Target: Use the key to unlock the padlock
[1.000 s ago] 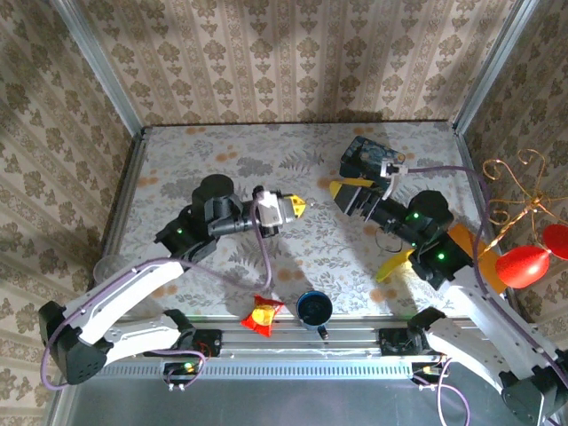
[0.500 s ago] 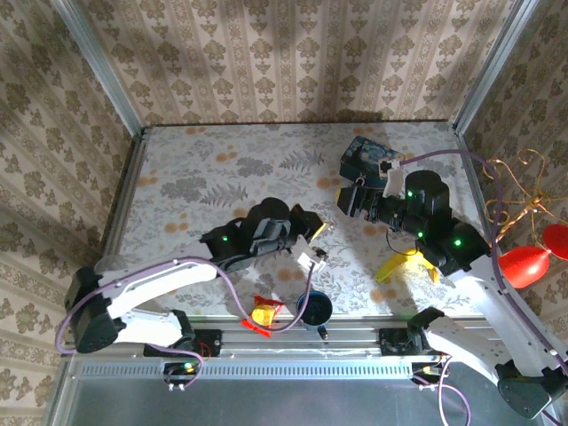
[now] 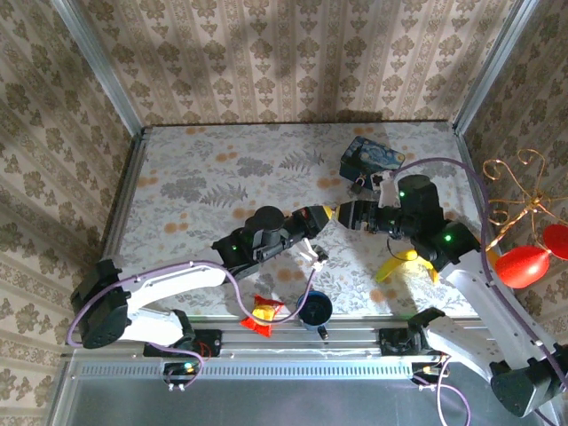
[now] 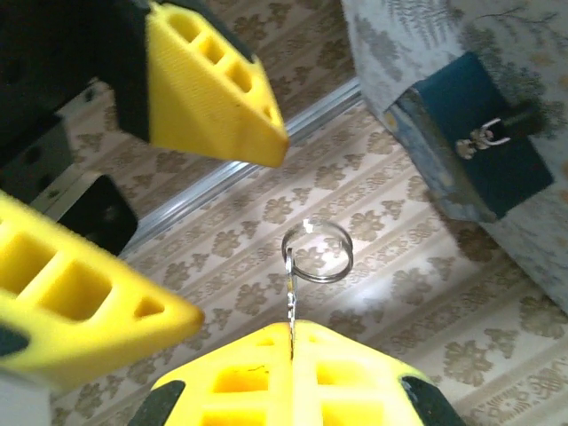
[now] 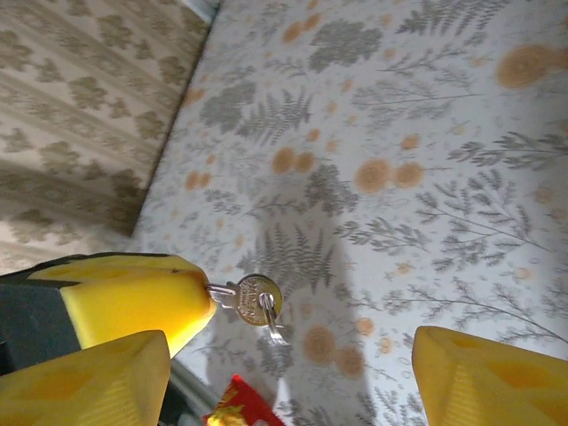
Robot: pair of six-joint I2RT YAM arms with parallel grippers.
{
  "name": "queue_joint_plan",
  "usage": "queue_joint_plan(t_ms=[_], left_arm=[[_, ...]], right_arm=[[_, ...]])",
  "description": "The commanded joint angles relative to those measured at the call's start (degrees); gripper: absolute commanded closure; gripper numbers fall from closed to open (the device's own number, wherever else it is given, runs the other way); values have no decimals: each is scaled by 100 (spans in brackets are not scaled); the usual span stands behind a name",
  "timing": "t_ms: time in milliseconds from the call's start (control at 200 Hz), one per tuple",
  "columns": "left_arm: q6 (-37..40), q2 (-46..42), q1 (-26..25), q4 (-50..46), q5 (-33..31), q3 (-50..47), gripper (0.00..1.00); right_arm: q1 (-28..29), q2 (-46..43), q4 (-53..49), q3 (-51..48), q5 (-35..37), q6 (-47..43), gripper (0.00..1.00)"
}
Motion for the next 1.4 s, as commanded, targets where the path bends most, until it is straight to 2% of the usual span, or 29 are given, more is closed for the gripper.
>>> queue_joint_plan(t_ms=[0, 75, 230, 505, 880, 1396], left_arm=[[-20, -214, 63, 863, 483, -161, 100], [-227, -288, 62, 984, 584, -221, 100], [-387, -344, 53, 1127, 658, -316, 100], [-613, -466, 35, 1126, 712, -365, 100], [-897, -467, 182, 1021, 588, -312, 100], [-1076, -460, 294, 1183, 537, -313, 100]], right_arm=[[-560, -228, 1045, -169, -1895, 54, 28], [-820, -239, 1567, -296, -2435, 413, 34], [-854, 42, 1911, -320, -2763, 713, 47], [-857, 640, 2542, -249, -3230, 959, 46], [-847, 818, 2754, -249, -3378, 1048, 63], [-742, 1000, 3140, -454, -3326, 1266, 66]])
